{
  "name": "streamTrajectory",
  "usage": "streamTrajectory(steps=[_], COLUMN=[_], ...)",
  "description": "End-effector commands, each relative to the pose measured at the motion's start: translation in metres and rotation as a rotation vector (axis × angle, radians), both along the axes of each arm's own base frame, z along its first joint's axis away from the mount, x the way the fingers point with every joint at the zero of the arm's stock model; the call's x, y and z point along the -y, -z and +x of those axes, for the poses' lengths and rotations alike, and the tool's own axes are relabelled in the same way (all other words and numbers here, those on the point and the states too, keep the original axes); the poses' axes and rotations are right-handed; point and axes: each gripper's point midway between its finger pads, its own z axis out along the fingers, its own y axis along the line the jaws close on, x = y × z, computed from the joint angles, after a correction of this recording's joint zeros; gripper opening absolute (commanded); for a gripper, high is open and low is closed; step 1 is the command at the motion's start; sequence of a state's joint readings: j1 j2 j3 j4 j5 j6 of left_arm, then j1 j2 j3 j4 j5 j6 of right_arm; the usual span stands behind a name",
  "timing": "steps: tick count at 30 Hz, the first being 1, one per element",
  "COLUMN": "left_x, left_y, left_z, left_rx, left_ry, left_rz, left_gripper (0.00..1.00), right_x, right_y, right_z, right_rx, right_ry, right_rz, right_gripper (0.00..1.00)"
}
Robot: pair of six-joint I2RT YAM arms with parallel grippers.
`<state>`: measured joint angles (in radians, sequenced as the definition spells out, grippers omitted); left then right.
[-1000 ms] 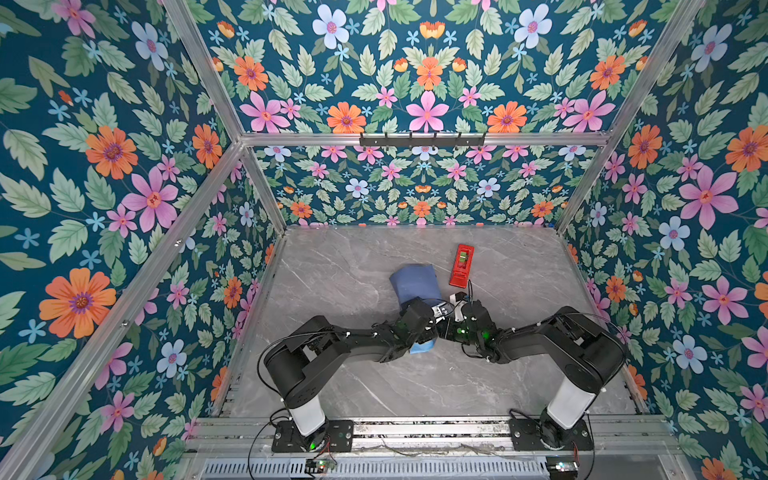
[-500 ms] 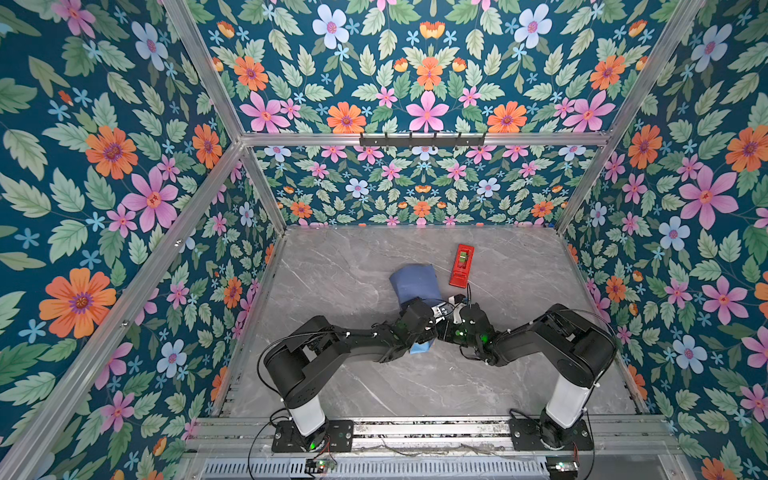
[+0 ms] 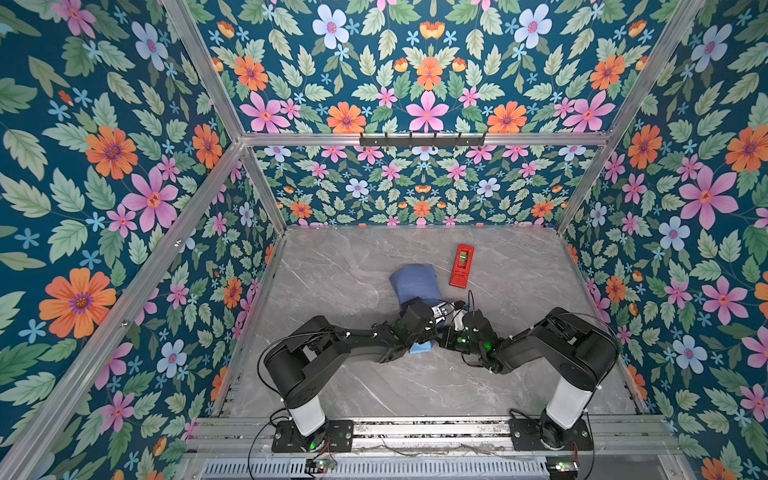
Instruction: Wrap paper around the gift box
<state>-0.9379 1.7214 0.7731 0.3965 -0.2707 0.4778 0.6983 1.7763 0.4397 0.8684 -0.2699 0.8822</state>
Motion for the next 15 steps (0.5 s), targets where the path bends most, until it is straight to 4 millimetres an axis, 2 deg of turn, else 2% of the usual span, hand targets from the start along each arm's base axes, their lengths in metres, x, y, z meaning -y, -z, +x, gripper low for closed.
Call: streamTrajectory(steps=[1,5,12,15], left_x=[-0.016,-0.016,-0.016,-0.016], left_y=[0.024,0.024,0.024,0.024], left_z=[-0.011,-0.011,-0.011,-0.012], left_rx=[-0.079,-0.077,-0.08,-0.081], left_ry=[-0.015,-0.016,-0.016,-0.014], left_rz=[0.082,0.083,0.084,0.081], left_gripper=[0.89,0.89,0.89,0.89], right_x=[0.0,-0.002,0.004,0.011], right_y=[0.006,0.0,-0.023,-0.025], right_z=[-0.011,-0.011,0.01,0.019], right_rx=[-0.027,-0.015,0.029,0.025], right_ry=[-0.011,-0.018,-0.006,0.01], right_rz=[-0.01,0.004,0.018,0.023], right_gripper=[0.03,0.03,0.03,0.03])
